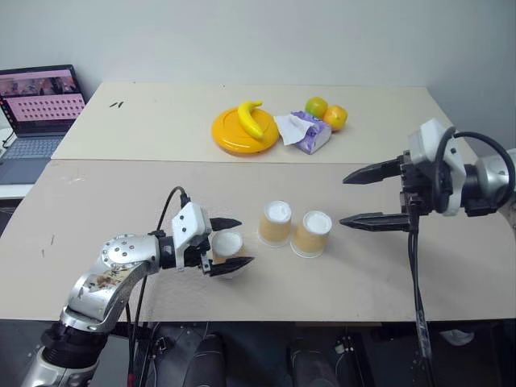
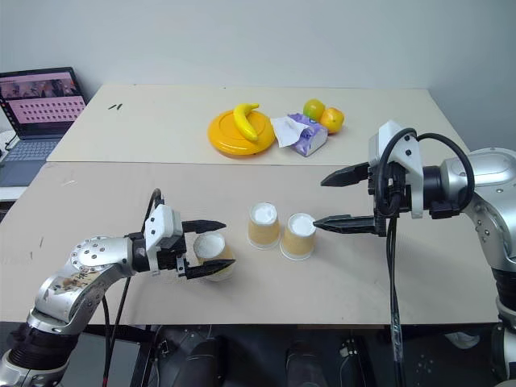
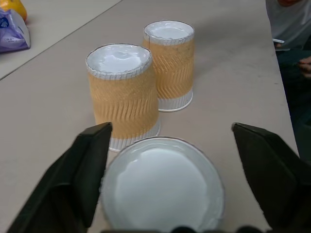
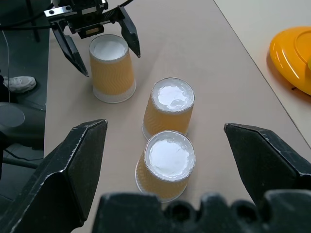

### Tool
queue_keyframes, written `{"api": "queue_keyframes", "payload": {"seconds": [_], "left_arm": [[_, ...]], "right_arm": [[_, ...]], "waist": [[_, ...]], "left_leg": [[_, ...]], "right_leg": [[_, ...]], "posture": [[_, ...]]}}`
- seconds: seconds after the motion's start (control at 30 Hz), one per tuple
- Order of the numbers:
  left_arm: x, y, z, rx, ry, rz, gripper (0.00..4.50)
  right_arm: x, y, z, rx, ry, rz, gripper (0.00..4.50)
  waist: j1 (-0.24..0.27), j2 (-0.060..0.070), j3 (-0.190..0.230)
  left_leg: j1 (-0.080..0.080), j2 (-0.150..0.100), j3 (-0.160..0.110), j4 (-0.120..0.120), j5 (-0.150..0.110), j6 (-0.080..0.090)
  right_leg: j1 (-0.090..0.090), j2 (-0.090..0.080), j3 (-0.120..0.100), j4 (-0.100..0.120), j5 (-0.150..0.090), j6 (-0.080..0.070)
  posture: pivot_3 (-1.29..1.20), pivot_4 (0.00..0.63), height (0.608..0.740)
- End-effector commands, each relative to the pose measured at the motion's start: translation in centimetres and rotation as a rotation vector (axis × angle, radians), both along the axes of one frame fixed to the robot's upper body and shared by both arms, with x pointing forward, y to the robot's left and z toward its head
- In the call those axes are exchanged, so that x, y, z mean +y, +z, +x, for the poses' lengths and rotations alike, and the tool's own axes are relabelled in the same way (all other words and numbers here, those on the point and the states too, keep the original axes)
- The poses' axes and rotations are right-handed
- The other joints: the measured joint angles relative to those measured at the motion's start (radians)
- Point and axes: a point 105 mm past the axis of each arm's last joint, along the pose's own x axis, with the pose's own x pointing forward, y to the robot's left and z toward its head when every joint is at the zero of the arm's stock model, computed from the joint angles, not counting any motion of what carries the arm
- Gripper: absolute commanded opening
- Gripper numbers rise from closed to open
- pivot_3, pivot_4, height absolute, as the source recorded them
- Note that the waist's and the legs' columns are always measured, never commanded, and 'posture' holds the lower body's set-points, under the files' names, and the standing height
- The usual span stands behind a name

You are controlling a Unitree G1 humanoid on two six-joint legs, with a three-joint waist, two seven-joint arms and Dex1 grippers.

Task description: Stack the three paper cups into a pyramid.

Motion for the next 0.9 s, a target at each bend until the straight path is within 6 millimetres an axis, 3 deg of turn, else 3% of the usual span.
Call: {"api": "queue_keyframes", "payload": {"seconds": [0.03,0.27,0.37,0.6,0.7,0.9], "left_arm": [[-0.2,-0.2,-0.3,-0.006,-0.013,0.004,2.57],[-0.2,0.8,0.5,-0.040,0.013,-0.016,2.42],[0.2,2.7,1.5,-0.075,0.043,-0.049,2.42],[1.3,10.2,3.6,-0.156,0.062,-0.135,2.42],[-0.4,13.7,3.9,-0.161,-0.015,-0.181,2.42],[-4.8,16.0,4.1,-0.129,-0.196,-0.170,2.42]], "right_arm": [[-0.2,1.5,-0.5,-0.063,-0.003,-0.002,4.50],[-0.3,1.6,-0.4,-0.063,-0.004,-0.006,4.50],[-0.3,1.6,-0.4,-0.063,-0.004,-0.008,4.50],[-0.3,1.4,-0.3,-0.063,-0.008,-0.007,4.50],[-0.6,1.0,-0.2,-0.055,-0.026,-0.007,4.50],[-1.4,-1.3,-1.2,0.003,-0.087,-0.009,4.50]], "waist": [[0.000,0.000,0.000],[0.000,0.000,0.000],[0.005,0.000,0.000],[0.006,-0.001,0.001],[0.009,-0.002,0.001],[0.026,-0.002,0.001]], "left_leg": [[0.000,0.000,0.000,0.000,0.000,0.000],[0.000,0.000,0.000,0.000,0.000,0.000],[0.000,0.000,-0.001,0.000,0.000,0.000],[0.000,0.000,-0.001,0.000,0.000,0.000],[-0.001,0.000,-0.001,0.001,0.000,0.000],[-0.002,-0.002,-0.001,0.001,-0.001,0.001]], "right_leg": [[0.000,0.000,0.000,0.000,0.000,0.000],[0.000,0.000,0.000,0.000,0.000,0.000],[0.000,0.000,0.000,0.001,0.000,0.000],[0.000,0.000,0.000,0.000,-0.001,0.001],[-0.001,0.000,-0.001,0.001,0.000,0.001],[0.000,-0.001,-0.001,-0.001,-0.001,0.002]], "posture": [[0.00,0.150,0.732],[0.00,0.150,0.732],[0.00,0.150,0.732],[0.00,0.150,0.732],[0.00,0.150,0.732],[0.00,0.150,0.732]]}}
